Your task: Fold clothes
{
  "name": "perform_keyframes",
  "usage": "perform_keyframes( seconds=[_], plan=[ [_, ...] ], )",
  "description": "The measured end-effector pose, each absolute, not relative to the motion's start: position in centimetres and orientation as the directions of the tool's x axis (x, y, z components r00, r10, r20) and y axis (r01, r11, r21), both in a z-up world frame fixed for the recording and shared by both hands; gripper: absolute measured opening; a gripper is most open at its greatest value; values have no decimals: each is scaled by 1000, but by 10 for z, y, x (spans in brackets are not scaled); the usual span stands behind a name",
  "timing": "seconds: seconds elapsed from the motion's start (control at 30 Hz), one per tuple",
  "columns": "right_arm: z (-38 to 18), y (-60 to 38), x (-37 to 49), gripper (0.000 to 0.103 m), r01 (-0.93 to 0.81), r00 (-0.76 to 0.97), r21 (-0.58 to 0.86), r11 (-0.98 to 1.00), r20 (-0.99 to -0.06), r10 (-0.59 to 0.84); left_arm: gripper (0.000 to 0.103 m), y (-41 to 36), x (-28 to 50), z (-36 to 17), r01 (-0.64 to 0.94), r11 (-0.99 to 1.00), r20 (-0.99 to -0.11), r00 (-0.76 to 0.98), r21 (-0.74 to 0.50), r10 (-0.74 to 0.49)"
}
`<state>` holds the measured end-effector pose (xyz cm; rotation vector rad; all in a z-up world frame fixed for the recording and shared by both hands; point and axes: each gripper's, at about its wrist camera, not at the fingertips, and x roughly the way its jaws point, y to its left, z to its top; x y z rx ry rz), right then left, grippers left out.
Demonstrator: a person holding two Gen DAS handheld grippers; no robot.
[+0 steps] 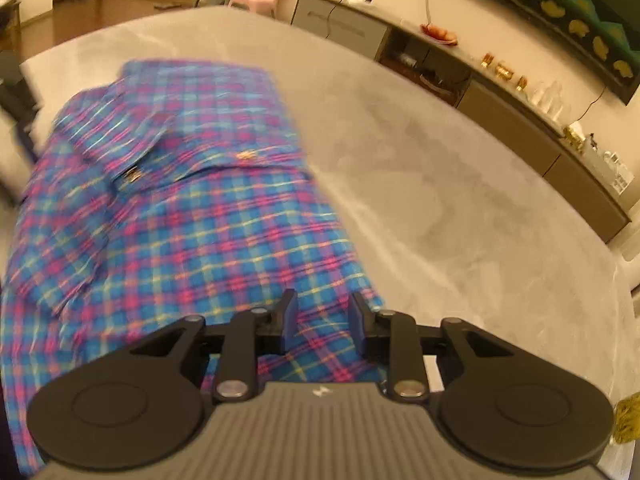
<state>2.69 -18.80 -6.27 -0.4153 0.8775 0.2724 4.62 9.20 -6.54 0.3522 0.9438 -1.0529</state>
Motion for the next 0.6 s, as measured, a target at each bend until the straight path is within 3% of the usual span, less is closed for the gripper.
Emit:
perform_keyframes(
  seconds=[0.1,0.17,0.23,0.27,0.37,0.47,0.6],
  plan=[
    [-65,-169,8,28,-390,570,-182,903,-818,81,36,86,94,-62,773,626,-812,298,-102,-501],
    [-64,-143,-9,28,-371,546,-108,922,-829,122,35,87,143,-59,638,765,-795,419,-85,-439],
    [-64,-106,-23,28,-419,502,26,908,-826,256,35,98,186,-56,480,873,-744,550,-89,-379],
    [-64,-81,-30,37,-474,479,65,878,-818,320,35,107,203,-54,403,911,-731,593,-92,-337],
    [-58,-49,-36,38,-548,499,31,836,-790,356,36,135,213,-38,294,950,-720,636,-107,-278],
    [-45,-86,-9,38,-458,571,30,889,-757,319,43,141,162,-10,408,895,-682,605,-179,-412],
    [-31,-168,38,38,-216,669,47,975,-720,183,45,94,63,-9,678,684,-667,380,-270,-640]
  ],
)
